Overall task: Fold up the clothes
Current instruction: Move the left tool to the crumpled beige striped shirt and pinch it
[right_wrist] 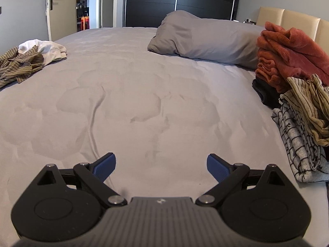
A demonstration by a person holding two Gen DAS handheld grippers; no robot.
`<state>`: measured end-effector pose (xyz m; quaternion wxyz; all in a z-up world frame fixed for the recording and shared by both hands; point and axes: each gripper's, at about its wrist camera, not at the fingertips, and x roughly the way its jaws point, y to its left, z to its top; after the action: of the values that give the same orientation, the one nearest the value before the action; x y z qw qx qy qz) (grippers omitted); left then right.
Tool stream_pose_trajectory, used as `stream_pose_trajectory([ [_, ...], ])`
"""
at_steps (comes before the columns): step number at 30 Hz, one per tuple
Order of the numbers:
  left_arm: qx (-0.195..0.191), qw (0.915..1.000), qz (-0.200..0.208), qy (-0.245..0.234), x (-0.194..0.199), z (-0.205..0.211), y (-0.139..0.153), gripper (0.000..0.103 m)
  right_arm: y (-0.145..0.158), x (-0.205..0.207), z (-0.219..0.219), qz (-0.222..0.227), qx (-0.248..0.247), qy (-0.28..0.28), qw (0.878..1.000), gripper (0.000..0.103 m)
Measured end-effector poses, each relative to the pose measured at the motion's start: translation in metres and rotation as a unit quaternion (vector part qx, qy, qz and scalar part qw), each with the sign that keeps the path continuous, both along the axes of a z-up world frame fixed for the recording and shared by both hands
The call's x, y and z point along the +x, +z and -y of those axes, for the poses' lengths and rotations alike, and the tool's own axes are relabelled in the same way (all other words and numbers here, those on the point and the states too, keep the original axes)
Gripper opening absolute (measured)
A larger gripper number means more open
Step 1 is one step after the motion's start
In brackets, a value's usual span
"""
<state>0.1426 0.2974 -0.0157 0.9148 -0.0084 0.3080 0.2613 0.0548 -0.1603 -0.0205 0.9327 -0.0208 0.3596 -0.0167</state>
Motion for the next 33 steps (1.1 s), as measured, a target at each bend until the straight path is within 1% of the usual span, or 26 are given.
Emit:
stream_pose_trajectory([
  [4,0.046,0.9982,0.023,0.031,0.029,-0.041,-0.008,0.064,-0.003,0.006,-0.001,-0.005,-0.002,-0.003,1.0,0.097],
  [6,0.064,0.9966,0.026,0.045,0.044,-0.059,-0.015,0.064,-0.004,0.01,-0.003,-0.009,-0.003,-0.003,1.0,0.097],
  [9,0.073,0.9954,0.026,0.056,0.061,-0.079,-0.027,0.064,-0.005,0.018,-0.007,-0.013,-0.002,0.003,1.0,0.097],
  [11,0.079,0.9947,0.027,0.06,0.071,-0.091,-0.035,0.064,-0.006,0.022,-0.011,-0.011,-0.013,0.012,1.0,0.097],
  [13,0.087,0.9942,0.023,0.059,0.081,-0.098,-0.042,0.064,-0.008,0.027,-0.015,-0.012,-0.025,0.016,0.999,0.097],
  [16,0.093,0.9942,0.021,0.051,0.094,-0.106,-0.046,0.064,-0.016,0.037,-0.02,-0.025,-0.028,0.018,0.999,0.097],
  [17,0.096,0.994,0.02,0.049,0.098,-0.108,-0.047,0.062,-0.018,0.04,-0.022,-0.03,-0.029,0.019,0.999,0.097],
  [19,0.096,0.9944,0.017,0.039,0.106,-0.111,-0.047,0.035,-0.022,0.045,-0.027,-0.036,-0.032,0.025,0.999,0.097],
  [20,0.094,0.9949,0.015,0.035,0.109,-0.113,-0.046,0.023,-0.023,0.047,-0.029,-0.038,-0.035,0.031,0.998,0.097],
  [21,0.092,0.9951,0.011,0.035,0.11,-0.113,-0.046,0.019,-0.025,0.049,-0.032,-0.039,-0.038,0.037,0.998,0.097],
  [23,0.089,0.9953,0.003,0.036,0.112,-0.113,-0.046,0.006,-0.025,0.051,-0.036,-0.039,-0.044,0.044,0.997,0.097],
  [26,0.098,0.9947,-0.006,0.029,0.111,-0.107,-0.04,0.002,-0.023,0.053,-0.039,-0.035,-0.044,0.05,0.997,0.097],
  [28,0.105,0.9944,-0.012,0.009,0.108,-0.098,-0.031,0.001,-0.02,0.052,-0.039,-0.031,-0.041,0.052,0.997,0.097],
  [30,0.102,0.9945,-0.018,-0.017,0.104,-0.086,-0.02,0.0,-0.015,0.049,-0.039,-0.024,-0.036,0.053,0.998,0.097],
  [33,0.117,0.9911,-0.029,-0.056,0.093,-0.063,-0.002,0.0,-0.004,0.042,-0.038,-0.009,-0.027,0.053,0.998,0.097],
])
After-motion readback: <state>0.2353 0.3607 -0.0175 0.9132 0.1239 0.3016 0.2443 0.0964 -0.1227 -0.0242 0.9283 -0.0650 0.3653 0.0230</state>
